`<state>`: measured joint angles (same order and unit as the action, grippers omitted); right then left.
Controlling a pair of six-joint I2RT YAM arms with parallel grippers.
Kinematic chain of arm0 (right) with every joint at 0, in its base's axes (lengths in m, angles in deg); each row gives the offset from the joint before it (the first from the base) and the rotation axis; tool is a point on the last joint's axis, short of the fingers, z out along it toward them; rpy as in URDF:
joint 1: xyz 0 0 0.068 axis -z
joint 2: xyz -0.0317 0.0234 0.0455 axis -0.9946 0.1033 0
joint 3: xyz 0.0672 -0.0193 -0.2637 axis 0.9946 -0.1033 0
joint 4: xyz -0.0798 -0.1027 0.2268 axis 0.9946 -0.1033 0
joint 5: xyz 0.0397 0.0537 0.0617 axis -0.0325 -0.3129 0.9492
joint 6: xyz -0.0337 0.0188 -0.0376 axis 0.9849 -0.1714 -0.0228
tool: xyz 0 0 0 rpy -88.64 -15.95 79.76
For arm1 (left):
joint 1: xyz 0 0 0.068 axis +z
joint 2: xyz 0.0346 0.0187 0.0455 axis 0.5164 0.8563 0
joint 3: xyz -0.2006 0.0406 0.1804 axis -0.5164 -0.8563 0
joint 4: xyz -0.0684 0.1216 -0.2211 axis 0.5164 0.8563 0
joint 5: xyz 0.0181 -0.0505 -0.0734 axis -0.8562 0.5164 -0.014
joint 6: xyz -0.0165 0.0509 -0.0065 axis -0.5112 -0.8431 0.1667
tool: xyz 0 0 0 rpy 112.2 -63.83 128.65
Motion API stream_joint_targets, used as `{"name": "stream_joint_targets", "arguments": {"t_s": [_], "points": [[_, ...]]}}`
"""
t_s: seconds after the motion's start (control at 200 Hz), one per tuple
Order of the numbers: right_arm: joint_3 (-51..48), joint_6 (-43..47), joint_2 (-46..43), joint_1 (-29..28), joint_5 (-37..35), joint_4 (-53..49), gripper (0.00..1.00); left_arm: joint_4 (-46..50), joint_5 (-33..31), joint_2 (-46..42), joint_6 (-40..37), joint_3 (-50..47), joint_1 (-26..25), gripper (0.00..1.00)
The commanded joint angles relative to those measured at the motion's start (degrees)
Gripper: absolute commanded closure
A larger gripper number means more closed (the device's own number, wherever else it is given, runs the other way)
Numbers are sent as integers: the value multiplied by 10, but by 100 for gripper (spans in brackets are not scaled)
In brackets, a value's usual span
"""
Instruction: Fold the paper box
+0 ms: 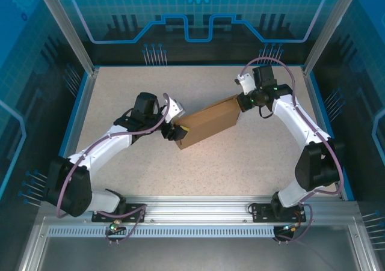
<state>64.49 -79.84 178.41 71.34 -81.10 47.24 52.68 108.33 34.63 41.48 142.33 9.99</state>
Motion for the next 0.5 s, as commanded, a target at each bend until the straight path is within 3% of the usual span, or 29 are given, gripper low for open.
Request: {"name": "stream_joint_targets", "arguments": {"t_s": [0.0,0.27,0.405,0.495], "points": [[11,-15,9,-5,-5,-40,98,-49,5,-33,58,-19,6,19],[17,-16,11,-5,-6,-43,98,-63,-132,-128,286,-67,-6,25],[18,-16,10,-6,-6,-43,98,-3,-210,-203,363,-94,-16,29],[21,-16,10,-6,-6,-44,98,56,-220,-230,384,-89,-22,33]]}}
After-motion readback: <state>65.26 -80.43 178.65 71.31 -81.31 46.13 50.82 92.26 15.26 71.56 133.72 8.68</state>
